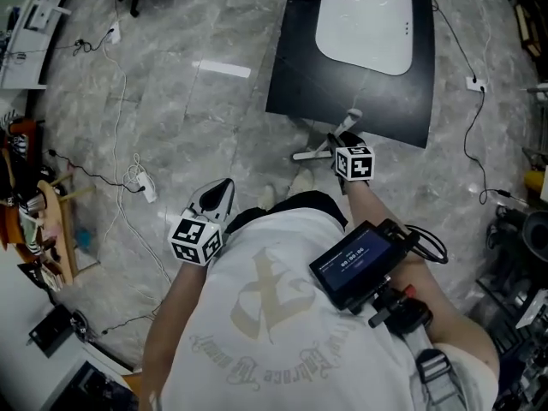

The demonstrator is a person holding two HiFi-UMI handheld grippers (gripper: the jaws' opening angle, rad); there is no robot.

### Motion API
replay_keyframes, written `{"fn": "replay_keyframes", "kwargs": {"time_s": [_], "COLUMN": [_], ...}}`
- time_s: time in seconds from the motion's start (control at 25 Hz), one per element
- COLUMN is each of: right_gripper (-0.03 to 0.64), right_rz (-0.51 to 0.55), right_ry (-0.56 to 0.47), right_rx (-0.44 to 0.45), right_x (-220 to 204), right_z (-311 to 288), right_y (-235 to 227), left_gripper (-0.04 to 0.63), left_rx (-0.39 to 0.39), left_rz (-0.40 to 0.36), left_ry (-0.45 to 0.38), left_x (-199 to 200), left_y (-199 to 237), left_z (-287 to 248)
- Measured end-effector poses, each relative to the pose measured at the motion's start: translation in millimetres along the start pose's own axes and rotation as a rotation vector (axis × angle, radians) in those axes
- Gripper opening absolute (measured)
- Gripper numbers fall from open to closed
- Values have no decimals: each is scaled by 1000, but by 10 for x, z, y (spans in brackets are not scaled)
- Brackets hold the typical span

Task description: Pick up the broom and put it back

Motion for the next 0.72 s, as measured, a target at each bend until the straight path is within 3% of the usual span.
{"fn": "replay_keyframes", "kwargs": {"time_s": [0.4, 0.56, 0.72], "right_gripper": [109, 98, 97], "right_rz": [123, 211, 230], "right_ry": [7, 0, -2], "right_rx": [14, 7, 8], "right_x": [-4, 25, -53], "right_z": [-16, 99, 188], "right_y": [138, 157, 167], "left_gripper": [12, 12, 12], "left_rx": [61, 50, 29], "left_rz": [39, 30, 22], "left_ry": [-16, -17, -3], "left_x": [-194, -193, -209], "left_y": [-129, -239, -270], "left_z": [212, 226, 218]}}
Point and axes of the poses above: the fingertips, and each gripper's own axes: z backward along the fingers, y to its left, x out of its top, the point moved 9 cm from there along z, backward along the fingers, and after that the axes turned 12 degrees about -x, right-handed, at the moved point
